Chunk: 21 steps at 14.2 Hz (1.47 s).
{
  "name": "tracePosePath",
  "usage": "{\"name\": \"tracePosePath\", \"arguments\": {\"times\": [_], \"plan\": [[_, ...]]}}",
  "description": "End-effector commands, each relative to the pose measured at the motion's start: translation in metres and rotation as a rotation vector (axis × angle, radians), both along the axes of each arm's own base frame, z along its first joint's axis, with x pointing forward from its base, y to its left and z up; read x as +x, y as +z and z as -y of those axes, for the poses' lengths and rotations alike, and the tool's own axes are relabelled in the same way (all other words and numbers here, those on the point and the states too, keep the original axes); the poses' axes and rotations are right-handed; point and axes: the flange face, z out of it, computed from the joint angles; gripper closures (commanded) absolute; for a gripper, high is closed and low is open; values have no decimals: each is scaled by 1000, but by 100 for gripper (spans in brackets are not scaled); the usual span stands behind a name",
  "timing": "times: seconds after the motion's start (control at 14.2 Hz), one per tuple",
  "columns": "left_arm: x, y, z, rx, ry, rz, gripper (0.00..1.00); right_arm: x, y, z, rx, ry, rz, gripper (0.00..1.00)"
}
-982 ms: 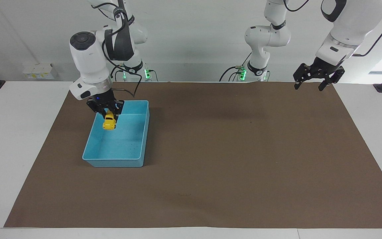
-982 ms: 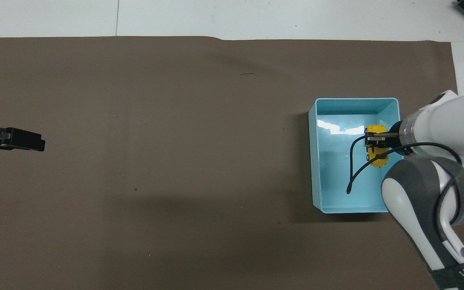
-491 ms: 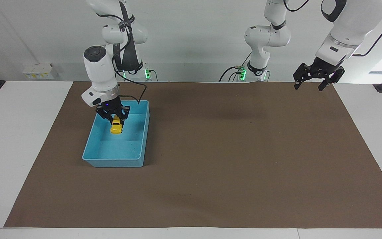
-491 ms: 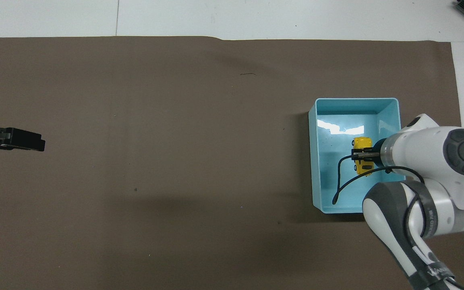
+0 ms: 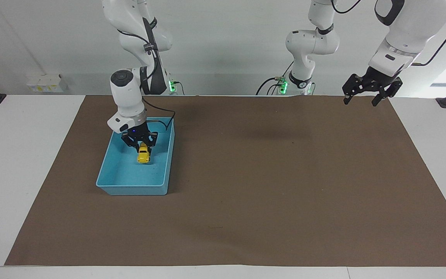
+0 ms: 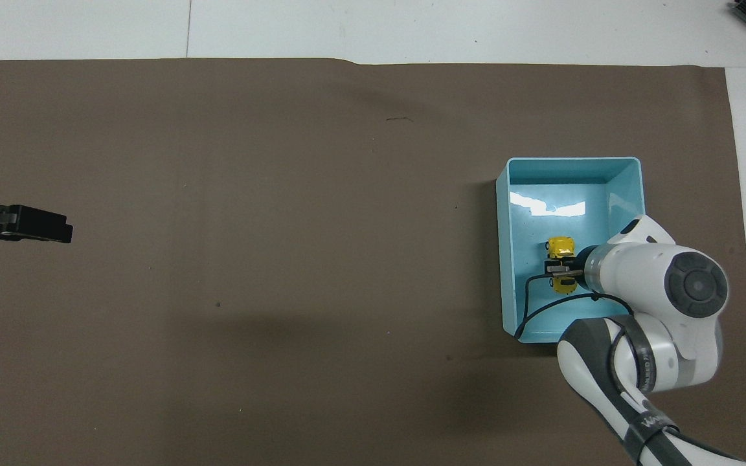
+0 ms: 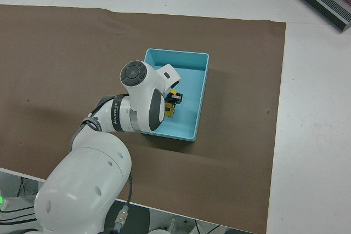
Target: Wind up and store yellow beetle car
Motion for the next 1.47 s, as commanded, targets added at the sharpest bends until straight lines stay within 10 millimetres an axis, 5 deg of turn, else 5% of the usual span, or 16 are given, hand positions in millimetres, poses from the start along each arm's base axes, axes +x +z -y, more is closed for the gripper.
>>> {"name": "tracePosePath", "arguments": {"times": [0.0,0.07,0.14,0.21,0.42,0.91,1.12,1.4], "plan": [[-2,6,-4,6,-5,-1,0,-7,-17,8,9,52,17,100],[-2,5,-4,6,-5,-3,0,-7,-16,7,9,55,19,100],[-2,5,-4,6,-3,-3,0,-5,-16,6,11,48,19,57],[-2,6,-4,6,-5,-1,0,-4,-15,9,10,46,22,1],[-2,6,-4,6,-3,-1,0,6,10,8,2,54,4,0],[-2,6,-4,6,-3,-1,0,32,116,10,-15,24,-86,0],[-2,6,-4,6,-5,-1,0,44,172,25,-18,-15,-147,0],[-2,5,-4,6,-3,-3,0,43,234,25,-16,-103,-205,0]]}}
